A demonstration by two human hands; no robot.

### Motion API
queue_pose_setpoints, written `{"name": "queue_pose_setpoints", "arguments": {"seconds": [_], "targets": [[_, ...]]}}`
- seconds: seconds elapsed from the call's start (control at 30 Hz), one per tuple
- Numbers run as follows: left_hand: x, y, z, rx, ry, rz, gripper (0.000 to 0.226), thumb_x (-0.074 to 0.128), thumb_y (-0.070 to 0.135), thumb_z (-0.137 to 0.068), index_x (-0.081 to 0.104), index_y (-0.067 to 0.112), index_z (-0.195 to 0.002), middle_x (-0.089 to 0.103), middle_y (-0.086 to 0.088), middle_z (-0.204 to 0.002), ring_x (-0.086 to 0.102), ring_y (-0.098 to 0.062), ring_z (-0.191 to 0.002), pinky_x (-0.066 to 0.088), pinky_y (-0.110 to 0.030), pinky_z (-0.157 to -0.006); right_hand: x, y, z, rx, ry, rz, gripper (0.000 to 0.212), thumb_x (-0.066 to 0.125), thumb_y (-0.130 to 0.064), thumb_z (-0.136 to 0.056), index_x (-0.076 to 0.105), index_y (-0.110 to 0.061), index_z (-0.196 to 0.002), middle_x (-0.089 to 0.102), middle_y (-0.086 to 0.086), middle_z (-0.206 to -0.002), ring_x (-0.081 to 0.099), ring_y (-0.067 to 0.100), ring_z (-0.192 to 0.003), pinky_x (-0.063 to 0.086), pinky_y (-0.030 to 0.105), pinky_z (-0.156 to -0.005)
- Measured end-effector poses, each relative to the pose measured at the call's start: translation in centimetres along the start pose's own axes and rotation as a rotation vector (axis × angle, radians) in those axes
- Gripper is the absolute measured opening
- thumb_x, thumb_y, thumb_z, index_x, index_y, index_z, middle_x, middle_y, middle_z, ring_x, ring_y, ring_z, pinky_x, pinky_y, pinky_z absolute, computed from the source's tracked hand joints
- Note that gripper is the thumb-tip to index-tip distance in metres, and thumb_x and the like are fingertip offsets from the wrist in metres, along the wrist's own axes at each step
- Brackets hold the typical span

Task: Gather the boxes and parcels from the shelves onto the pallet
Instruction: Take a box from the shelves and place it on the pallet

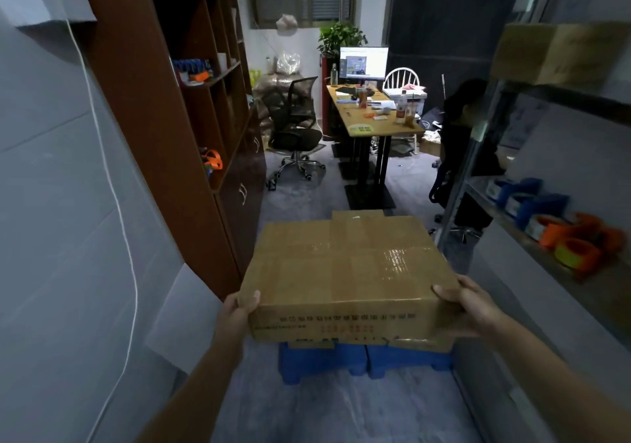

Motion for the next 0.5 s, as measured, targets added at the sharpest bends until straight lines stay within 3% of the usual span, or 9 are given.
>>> {"name": "queue_pose_setpoints", "arguments": {"seconds": [0.1,0.27,0.37,0.5], "targets": [[-0.1,1.5,-6.0,0.012,-0.031,-0.06,0.036,0.071,0.038,-0.085,0.06,0.017,-0.113,0.064,-0.006,-0.11,0.063,-0.022,-0.1,0.055,-0.038,-0.077,2.4,-0.5,-3.7,0.022,0.026,-0.007,0.031,0.076,-0.02,-0.08,0.061,-0.028,-0.106,0.061,0.003,-0.112,0.058,0.03,-0.103,0.05,0.058,-0.091],[1.3,2.3,-13.1,-0.01,-0.062,-0.128,0.023,0.07,0.027,-0.087,0.063,0.017,-0.106,0.066,-0.004,-0.103,0.064,-0.016,-0.091,0.052,-0.019,-0.058,5.4,0.3,-8.7,0.049,0.102,-0.052,0.035,0.075,-0.008,-0.08,0.06,-0.018,-0.111,0.062,0.006,-0.108,0.06,0.031,-0.101,0.053,0.059,-0.087],[2.2,1.7,-17.1,-0.057,-0.057,-0.194,0.026,0.071,0.024,-0.087,0.06,0.014,-0.108,0.065,-0.004,-0.104,0.063,-0.019,-0.095,0.052,-0.027,-0.068,6.9,0.8,-12.3,0.081,0.105,-0.085,0.038,0.074,-0.004,-0.08,0.058,-0.017,-0.113,0.062,0.008,-0.109,0.06,0.031,-0.102,0.054,0.059,-0.083],[3.8,-0.5,-22.4,-0.098,-0.095,-0.337,0.029,0.069,0.021,-0.088,0.057,0.005,-0.11,0.063,-0.005,-0.101,0.062,-0.017,-0.091,0.047,-0.024,-0.064,8.7,1.8,-18.3,0.097,0.083,-0.126,0.041,0.073,0.0,-0.08,0.057,-0.012,-0.116,0.062,0.009,-0.102,0.063,0.029,-0.087,0.057,0.05,-0.071]]}}
Point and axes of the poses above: each hand's wrist, its own z-axis away from the middle knuckle, its own x-axis out of the palm, y = z × x, the point moved 4 cm from there along -z, towards the middle knuckle
